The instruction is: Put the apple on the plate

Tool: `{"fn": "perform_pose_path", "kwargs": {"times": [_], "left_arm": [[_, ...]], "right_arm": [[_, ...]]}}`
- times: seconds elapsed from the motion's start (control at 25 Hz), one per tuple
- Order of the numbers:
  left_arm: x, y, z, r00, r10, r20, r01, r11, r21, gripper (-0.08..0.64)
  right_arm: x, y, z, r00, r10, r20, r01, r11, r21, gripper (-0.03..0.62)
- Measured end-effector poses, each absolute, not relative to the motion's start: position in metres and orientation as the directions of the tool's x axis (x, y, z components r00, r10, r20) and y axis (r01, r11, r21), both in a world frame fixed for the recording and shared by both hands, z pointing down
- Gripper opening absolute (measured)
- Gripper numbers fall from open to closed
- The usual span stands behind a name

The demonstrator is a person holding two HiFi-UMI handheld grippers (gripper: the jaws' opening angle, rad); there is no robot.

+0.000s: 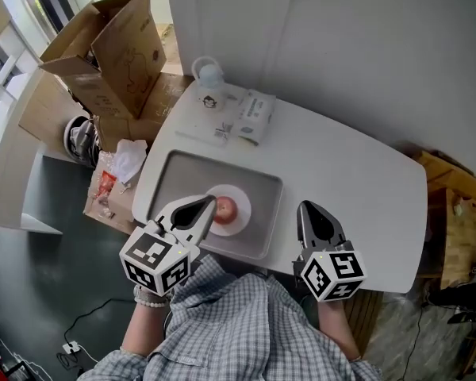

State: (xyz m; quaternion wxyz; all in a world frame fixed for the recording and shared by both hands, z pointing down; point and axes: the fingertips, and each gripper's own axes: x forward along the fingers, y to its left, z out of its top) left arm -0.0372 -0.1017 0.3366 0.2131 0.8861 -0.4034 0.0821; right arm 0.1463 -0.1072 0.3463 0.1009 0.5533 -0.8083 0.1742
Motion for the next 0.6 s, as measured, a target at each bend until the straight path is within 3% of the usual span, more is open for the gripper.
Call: {"fn": "perform_pose_path", "kwargs": {"times": [0.28, 0.6], "left_arm": [[-0.051, -0.109, 0.298, 0.589, -0.776, 0.225, -0.799, -0.516, 0.310, 0.008], [-0.055, -0.111, 0.285, 0.592, -0.783, 0.190, -0.788, -0.512, 0.343, 0.008]], "right_arm": [[0.151, -0.116, 0.313, -0.342, -0.888, 0.307, -0.940, 0.326, -0.104, 0.021], [0.165, -0.119, 0.299, -0.303, -0.915, 0.265, -0.953, 0.293, -0.077, 0.021]]}}
